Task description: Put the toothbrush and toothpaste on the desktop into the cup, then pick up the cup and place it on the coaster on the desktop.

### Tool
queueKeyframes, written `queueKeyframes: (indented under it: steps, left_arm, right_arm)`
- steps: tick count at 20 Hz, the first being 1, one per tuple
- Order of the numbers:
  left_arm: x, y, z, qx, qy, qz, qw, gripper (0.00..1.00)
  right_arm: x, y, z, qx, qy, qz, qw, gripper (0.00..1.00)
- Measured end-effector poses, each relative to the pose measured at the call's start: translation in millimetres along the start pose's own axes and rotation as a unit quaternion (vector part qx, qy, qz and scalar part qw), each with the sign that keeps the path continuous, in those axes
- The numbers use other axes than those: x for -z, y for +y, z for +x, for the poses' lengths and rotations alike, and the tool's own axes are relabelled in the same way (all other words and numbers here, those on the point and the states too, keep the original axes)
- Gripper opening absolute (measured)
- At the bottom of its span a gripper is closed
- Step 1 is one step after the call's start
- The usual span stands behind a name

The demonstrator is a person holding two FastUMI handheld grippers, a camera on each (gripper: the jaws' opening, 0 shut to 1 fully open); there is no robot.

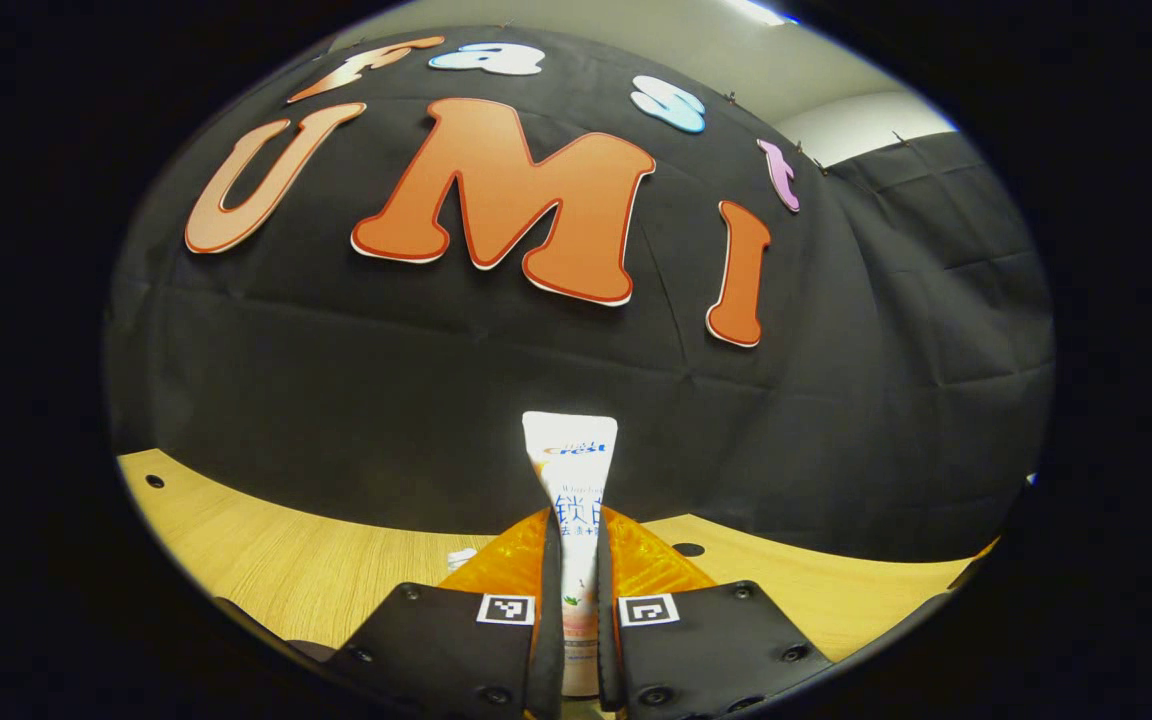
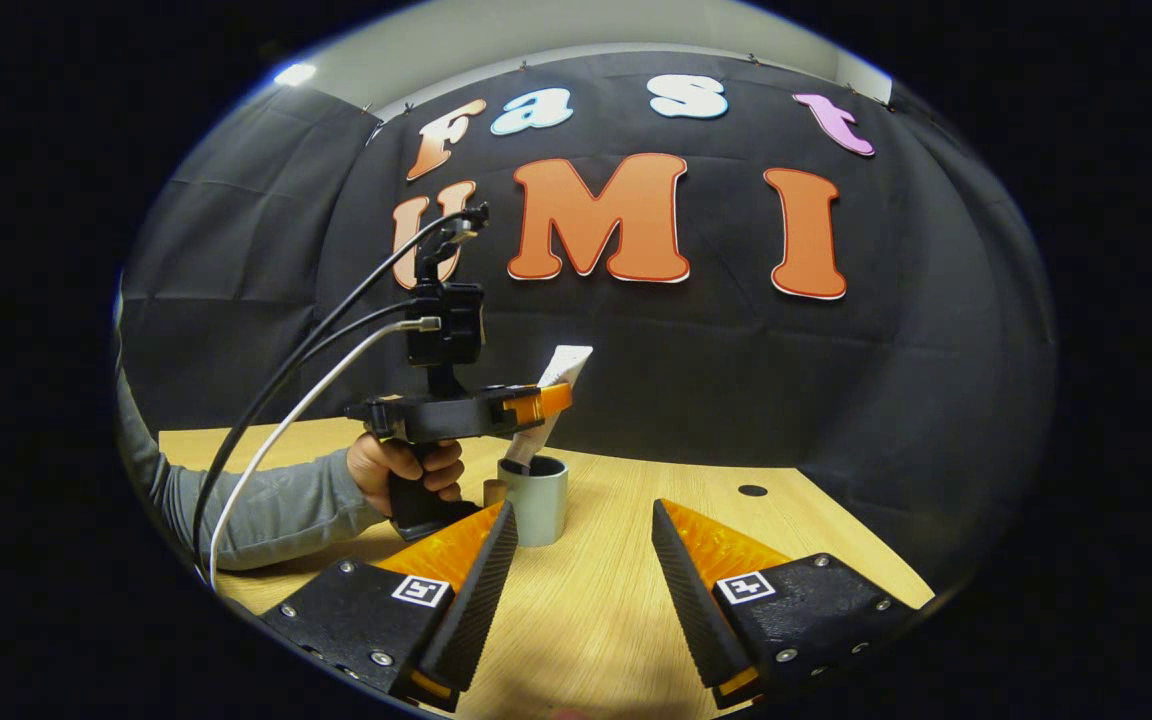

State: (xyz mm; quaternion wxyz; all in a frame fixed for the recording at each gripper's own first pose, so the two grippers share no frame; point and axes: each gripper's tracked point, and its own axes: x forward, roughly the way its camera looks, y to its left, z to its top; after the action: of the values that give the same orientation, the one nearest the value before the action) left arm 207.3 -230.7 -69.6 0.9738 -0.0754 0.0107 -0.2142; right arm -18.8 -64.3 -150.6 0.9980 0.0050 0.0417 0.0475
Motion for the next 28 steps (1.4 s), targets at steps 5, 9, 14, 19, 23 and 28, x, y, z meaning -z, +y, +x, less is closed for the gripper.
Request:
queueKeyframes:
  steps: [5, 9, 14, 19, 23, 28]
  left_arm:
    - [25.4, -0.8, 4.3, 0.009, 0.031, -0.004, 0.999, 0.19]
    - [33.2, 1.8, -0.6, 0.011, 0.048, -0.015, 0.999, 0.20]
    - [30.8, 2.2, -12.5, 0.019, 0.055, -0.033, 0.998, 0.29]
    - [23.8, 6.7, -31.7, 0.028, 0.064, -0.045, 0.997, 0.44]
    - [22.0, 13.7, -46.7, 0.026, 0.073, -0.043, 0.996, 0.44]
    - [12.7, 29.0, -78.7, 0.013, 0.086, -0.006, 0.996, 0.79]
  right_arm:
    - [7.2, 2.0, 3.9, -0.002, 0.009, 0.001, 1.000, 0.82]
    - [8.4, 3.6, 5.0, -0.003, 0.006, 0.003, 1.000, 0.82]
    - [12.2, 5.8, 9.3, -0.001, 0.014, 0.009, 1.000, 0.82]
    - [10.0, 16.6, 20.9, -0.005, 0.018, 0.006, 1.000, 0.82]
    - [13.1, 25.1, 31.3, -0.003, 0.028, 0.003, 1.000, 0.82]
    - [12.3, 35.3, 49.3, -0.002, 0.047, 0.010, 0.999, 0.82]
